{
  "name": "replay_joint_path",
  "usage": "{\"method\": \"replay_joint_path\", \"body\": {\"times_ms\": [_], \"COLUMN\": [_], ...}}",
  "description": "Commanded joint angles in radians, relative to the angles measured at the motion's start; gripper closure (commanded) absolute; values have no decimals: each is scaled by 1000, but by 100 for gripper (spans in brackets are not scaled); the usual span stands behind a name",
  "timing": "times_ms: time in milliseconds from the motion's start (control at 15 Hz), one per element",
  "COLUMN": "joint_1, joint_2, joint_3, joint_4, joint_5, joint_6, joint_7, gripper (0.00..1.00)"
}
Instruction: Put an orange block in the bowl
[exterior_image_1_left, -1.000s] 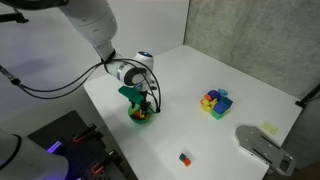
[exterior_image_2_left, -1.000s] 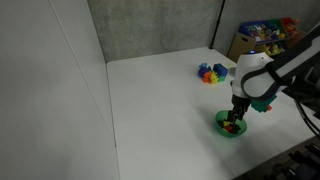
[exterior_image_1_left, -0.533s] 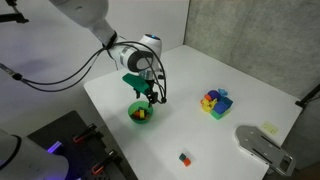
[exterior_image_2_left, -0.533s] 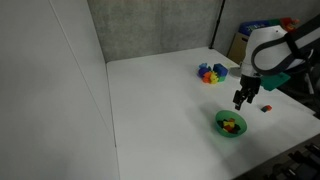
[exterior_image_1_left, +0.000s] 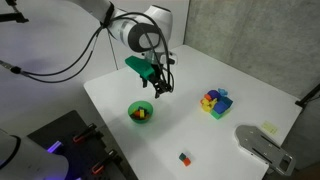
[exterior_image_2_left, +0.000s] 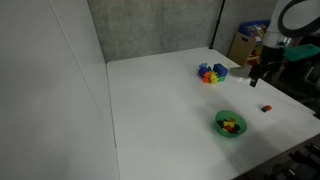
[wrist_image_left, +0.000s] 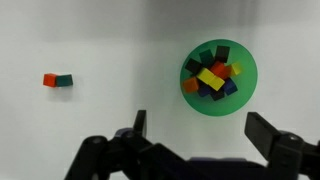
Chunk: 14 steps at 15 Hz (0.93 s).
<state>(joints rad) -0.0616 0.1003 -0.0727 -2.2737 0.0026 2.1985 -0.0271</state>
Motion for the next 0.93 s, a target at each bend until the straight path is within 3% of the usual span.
{"method": "replay_joint_path", "body": {"times_ms": [0, 867], "joint_1": [-21, -63], "joint_2": [-114, -435], "joint_3": [-17, -42], "joint_4": [-11, -95], "joint_5": [-2, -83], "joint_6": [-78, -333], "joint_7": [11, -2], "gripper": [0, 0]}}
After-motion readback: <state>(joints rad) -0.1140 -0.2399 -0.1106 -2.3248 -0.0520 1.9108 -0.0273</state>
